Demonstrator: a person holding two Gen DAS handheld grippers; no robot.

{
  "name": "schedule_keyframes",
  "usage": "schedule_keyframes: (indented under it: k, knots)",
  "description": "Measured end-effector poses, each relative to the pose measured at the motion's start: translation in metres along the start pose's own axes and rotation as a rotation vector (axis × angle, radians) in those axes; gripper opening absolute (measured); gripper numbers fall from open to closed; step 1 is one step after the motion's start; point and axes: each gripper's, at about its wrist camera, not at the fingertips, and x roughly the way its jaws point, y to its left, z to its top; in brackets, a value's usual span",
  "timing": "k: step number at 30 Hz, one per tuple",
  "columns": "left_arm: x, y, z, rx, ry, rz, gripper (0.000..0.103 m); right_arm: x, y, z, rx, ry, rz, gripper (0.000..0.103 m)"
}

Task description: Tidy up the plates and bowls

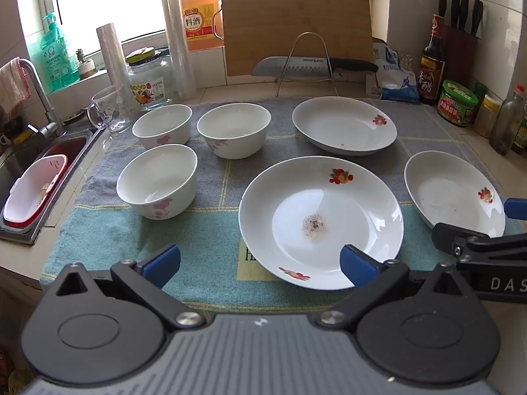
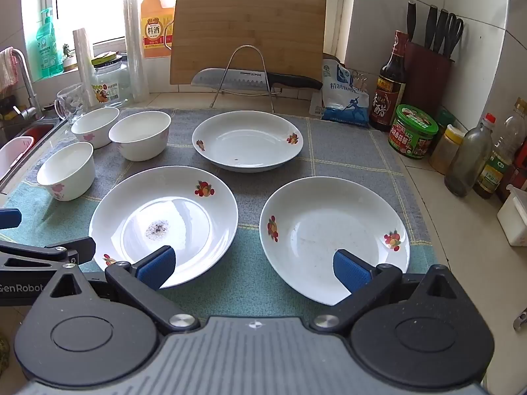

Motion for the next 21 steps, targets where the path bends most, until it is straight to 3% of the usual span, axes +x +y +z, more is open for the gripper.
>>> schedule_keyframes:
  k: [21]
  knots:
    - [0.0026,-0.0051,-0.0013,0.000,0.001,-0.004,0.102,0.0026,-0.0031,0.0025,0.001,-0.001,-0.001,0.103]
